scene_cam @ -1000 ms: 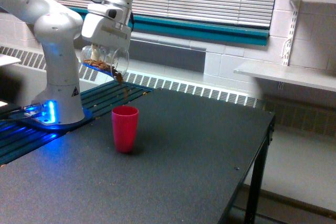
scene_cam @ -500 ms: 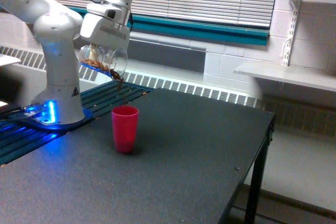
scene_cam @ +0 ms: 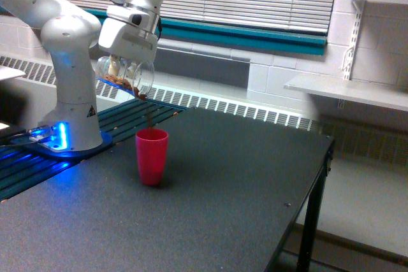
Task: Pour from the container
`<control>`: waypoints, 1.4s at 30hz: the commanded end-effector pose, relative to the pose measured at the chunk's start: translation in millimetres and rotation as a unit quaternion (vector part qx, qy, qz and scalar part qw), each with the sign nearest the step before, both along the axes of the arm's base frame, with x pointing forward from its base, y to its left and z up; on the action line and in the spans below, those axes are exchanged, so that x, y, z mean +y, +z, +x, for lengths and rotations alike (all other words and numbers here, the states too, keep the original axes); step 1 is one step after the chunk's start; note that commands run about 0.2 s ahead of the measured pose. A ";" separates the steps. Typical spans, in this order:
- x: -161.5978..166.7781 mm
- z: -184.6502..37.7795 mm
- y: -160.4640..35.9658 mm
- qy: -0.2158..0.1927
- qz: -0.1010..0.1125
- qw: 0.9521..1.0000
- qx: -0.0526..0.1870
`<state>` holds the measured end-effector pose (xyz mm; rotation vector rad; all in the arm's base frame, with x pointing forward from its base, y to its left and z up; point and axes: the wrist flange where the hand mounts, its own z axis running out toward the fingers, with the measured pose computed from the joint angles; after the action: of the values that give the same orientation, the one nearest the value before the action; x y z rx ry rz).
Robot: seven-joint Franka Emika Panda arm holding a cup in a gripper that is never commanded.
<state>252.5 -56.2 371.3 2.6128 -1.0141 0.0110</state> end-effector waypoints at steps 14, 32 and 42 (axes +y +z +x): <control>3.5 4.9 -6.6 0.014 -0.004 0.999 0.031; 6.7 4.8 -9.0 0.020 -0.005 0.998 0.051; 8.4 -2.0 -15.6 0.018 -0.005 0.998 0.060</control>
<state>256.7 -49.9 362.2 2.5941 -0.9448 -0.0933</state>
